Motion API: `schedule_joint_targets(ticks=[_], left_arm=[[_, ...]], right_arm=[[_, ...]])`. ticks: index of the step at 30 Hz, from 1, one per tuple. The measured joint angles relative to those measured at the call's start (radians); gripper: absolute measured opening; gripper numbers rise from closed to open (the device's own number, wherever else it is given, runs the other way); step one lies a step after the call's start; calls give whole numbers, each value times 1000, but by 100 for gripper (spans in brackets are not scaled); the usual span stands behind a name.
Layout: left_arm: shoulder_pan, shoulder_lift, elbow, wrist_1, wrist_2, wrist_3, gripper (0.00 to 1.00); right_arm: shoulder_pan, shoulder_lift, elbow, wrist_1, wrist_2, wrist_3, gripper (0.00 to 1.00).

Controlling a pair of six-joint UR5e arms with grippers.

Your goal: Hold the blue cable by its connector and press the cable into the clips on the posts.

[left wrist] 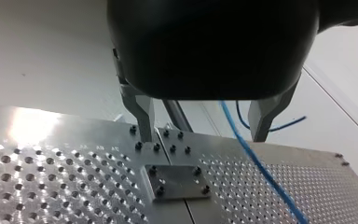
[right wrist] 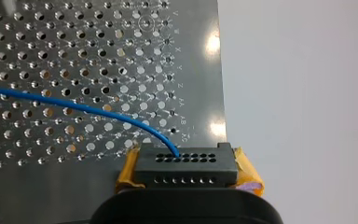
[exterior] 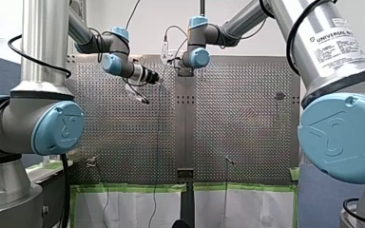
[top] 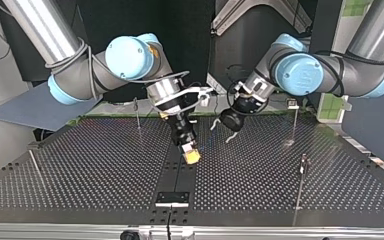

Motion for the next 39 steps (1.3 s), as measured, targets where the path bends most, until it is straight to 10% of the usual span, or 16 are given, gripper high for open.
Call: schedule_joint_targets(ticks=[19,39], left_arm=[[-22,-55,-4,168,42,-156,99],[-17,-91,-3,198,10,-68,99]], right_arm=[[3,1,0,-3,0,0,0],[5,2,0,-5,0,-3,0]])
